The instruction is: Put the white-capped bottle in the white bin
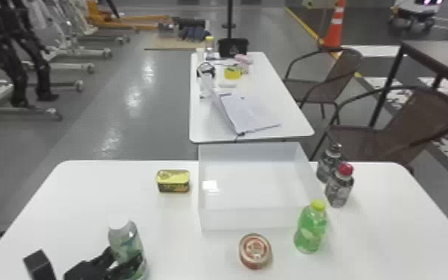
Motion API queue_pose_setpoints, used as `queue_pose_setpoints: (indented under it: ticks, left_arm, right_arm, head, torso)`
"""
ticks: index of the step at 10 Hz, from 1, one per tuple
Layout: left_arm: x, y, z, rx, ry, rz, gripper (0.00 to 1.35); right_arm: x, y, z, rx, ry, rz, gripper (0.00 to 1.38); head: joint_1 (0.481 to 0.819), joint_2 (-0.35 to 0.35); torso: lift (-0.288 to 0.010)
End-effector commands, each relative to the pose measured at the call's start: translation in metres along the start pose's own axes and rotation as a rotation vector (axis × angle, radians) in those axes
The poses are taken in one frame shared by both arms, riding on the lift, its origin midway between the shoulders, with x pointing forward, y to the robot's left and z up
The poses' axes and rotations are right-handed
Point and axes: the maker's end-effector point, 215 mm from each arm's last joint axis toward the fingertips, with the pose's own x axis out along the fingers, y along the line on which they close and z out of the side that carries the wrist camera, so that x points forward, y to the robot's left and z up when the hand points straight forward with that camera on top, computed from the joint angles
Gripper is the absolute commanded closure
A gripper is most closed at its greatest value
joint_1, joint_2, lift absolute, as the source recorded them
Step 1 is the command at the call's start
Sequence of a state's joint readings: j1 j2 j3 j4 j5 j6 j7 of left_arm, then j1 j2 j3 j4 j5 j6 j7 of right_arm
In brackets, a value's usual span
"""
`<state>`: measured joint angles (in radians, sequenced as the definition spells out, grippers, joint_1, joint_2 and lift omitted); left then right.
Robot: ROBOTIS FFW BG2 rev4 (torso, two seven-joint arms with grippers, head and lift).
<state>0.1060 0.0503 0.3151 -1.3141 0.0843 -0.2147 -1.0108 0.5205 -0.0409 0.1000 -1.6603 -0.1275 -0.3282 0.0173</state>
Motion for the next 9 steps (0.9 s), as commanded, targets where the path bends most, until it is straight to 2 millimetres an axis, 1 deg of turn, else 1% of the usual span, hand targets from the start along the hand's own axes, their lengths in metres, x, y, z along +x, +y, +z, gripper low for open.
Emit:
queue_pose_setpoints:
  ticks: [1,2,3,4,5,7,8,9]
  left_arm:
    - [0.008,-0.004,0.017,0.045,0.006,-0.022,0.82]
    - [0.012,-0.004,0.036,0.095,0.018,-0.025,0.82]
    - [0.023,-0.008,0.057,0.125,0.019,-0.034,0.82]
    - [0.040,-0.015,0.079,0.146,0.011,-0.064,0.82]
    - [0.060,-0.028,0.095,0.183,0.022,-0.119,0.82]
    - [0.100,-0.059,0.118,0.252,0.031,-0.234,0.82]
    - [0.120,-0.078,0.126,0.320,0.052,-0.290,0.82]
    - [0.135,-0.090,0.135,0.377,0.068,-0.327,0.82]
  right_arm:
    - [0.000,-0.001,0.000,-0.001,0.000,0.000,0.10]
    - [0.000,-0.002,0.000,0.000,0.001,-0.001,0.10]
    - [0.000,-0.002,0.000,0.002,0.001,-0.001,0.10]
    - [0.001,-0.003,0.000,-0.001,0.001,0.000,0.10]
    - [0.001,-0.004,0.001,-0.003,-0.001,0.001,0.10]
    - [0.003,-0.006,0.004,-0.006,-0.006,0.002,0.10]
    - [0.004,-0.006,0.004,-0.006,-0.007,0.002,0.10]
    - [0.007,-0.005,0.007,-0.009,-0.013,0.005,0.10]
  head:
    - [0.549,0.000]
    - [0.549,0.000]
    - [0.549,0.000]
    - [0.549,0.000]
    - [0.549,0.000]
    - [0.549,0.000]
    - [0.549,0.000]
    - [0.549,0.000]
  torso:
    - [-0.100]
    - [-0.100]
    - [-0.100]
    - [-0.100]
    - [-0.100]
    - [-0.100]
    - [-0.100]
    - [-0.100]
